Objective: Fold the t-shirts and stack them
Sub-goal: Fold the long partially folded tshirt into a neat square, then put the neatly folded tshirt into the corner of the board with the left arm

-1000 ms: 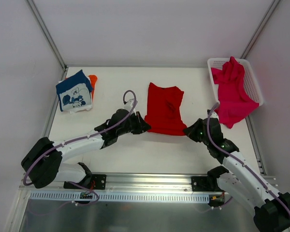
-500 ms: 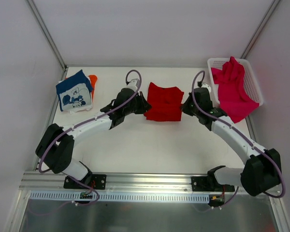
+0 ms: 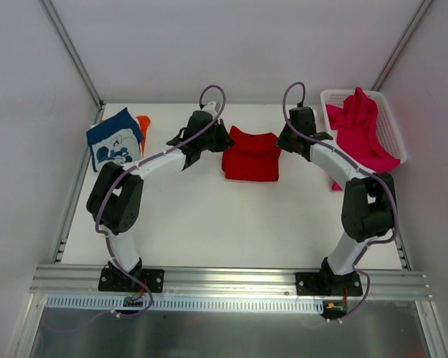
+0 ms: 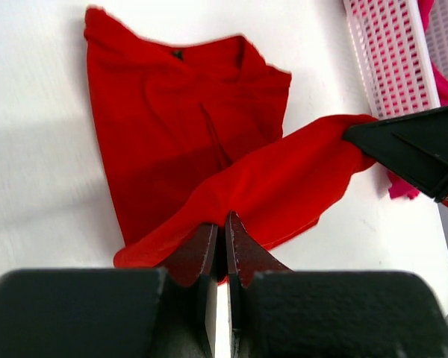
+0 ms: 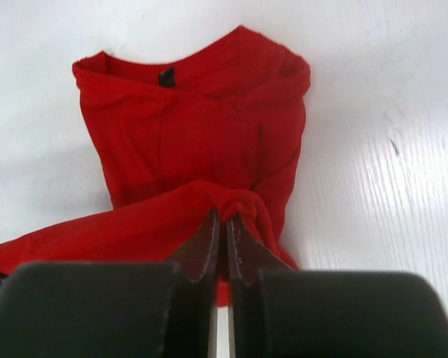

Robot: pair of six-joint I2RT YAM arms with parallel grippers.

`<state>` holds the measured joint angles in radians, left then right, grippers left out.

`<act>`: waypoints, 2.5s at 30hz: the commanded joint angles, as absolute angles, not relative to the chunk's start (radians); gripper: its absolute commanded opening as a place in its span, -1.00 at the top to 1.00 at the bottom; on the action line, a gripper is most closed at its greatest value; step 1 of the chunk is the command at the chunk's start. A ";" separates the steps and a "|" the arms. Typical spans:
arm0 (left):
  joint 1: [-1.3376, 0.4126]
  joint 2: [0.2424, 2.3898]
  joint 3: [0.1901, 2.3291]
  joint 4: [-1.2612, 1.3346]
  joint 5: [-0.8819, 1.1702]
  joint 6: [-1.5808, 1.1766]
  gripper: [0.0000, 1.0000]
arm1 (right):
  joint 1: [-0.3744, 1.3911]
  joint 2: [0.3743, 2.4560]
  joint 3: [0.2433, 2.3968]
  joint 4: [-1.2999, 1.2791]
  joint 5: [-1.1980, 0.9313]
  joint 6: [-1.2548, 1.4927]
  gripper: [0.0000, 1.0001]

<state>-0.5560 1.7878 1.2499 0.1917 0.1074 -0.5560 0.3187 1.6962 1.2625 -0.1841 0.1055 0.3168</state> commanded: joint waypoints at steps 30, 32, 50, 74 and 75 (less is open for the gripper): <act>-0.354 2.201 1.672 0.322 0.379 -0.551 -0.98 | 0.193 2.470 2.242 0.032 0.069 0.275 -0.99; -0.354 2.140 1.632 0.334 0.380 -0.557 -0.98 | 0.201 2.433 2.244 0.043 0.064 0.235 -0.99; -0.364 1.827 1.153 0.243 0.221 -0.543 -0.98 | 0.388 1.074 1.002 0.135 0.277 0.209 -0.99; -0.357 2.249 1.390 0.348 0.357 -0.770 -0.98 | 0.586 0.206 0.729 -0.529 0.503 0.334 -0.99; -0.359 2.255 1.402 0.344 0.357 -0.788 -0.98 | 0.587 0.209 0.727 -0.528 0.509 0.337 -0.99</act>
<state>-0.3588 2.1941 1.3884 0.4137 0.3408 -0.7242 0.5816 0.1951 0.7010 -0.5007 0.4778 0.3328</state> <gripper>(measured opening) 0.990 0.993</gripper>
